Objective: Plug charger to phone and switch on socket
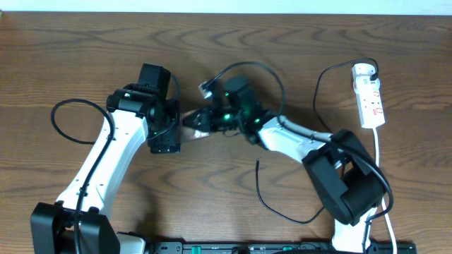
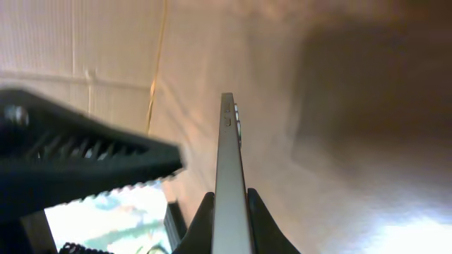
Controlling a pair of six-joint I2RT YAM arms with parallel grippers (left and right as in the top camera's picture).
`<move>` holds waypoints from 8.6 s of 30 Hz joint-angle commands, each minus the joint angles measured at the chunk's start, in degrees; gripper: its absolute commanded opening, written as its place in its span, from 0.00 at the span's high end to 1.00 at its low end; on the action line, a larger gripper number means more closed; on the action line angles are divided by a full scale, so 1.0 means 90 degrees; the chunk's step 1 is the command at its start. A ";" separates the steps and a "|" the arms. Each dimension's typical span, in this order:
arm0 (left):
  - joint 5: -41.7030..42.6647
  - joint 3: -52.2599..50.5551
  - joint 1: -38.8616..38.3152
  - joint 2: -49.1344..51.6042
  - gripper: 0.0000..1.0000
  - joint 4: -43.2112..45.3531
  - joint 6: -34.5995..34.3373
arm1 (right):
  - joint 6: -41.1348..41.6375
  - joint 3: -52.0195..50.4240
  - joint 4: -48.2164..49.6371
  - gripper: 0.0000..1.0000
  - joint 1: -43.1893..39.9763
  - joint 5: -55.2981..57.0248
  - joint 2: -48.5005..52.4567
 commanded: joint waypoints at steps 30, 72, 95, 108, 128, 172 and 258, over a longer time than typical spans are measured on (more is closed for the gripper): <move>0.1807 0.0090 0.0583 -0.0058 0.04 0.5285 0.3167 | 0.7567 0.0109 0.4629 0.99 -0.1617 0.0678 -0.0034; 0.1506 0.0053 0.0614 0.0056 0.92 0.6523 0.3616 | 0.7747 0.0109 0.5656 0.98 -0.0719 0.0872 -0.0034; 0.2130 0.0053 0.1501 0.0056 0.93 0.6552 0.3565 | 0.7337 0.0109 0.5656 0.01 -0.0976 0.0695 -0.0034; 0.6149 0.0053 0.3468 0.0056 0.93 0.6693 0.3857 | 0.3232 0.0112 0.2992 0.01 -0.1588 -0.0559 -0.0087; 0.7689 0.0053 0.3427 0.0066 0.93 0.4303 0.7405 | -0.1700 0.2628 -0.7995 0.01 -0.0903 0.5090 -0.1207; 0.6203 0.0053 0.3203 0.0066 0.93 0.0532 1.0783 | 0.0418 -0.0279 -0.7291 0.45 0.0947 0.5022 -0.0984; 0.6081 0.0053 0.3203 0.0066 0.93 0.0534 1.0936 | -0.5637 0.2548 -0.6827 0.99 -0.1885 -0.3531 -0.0799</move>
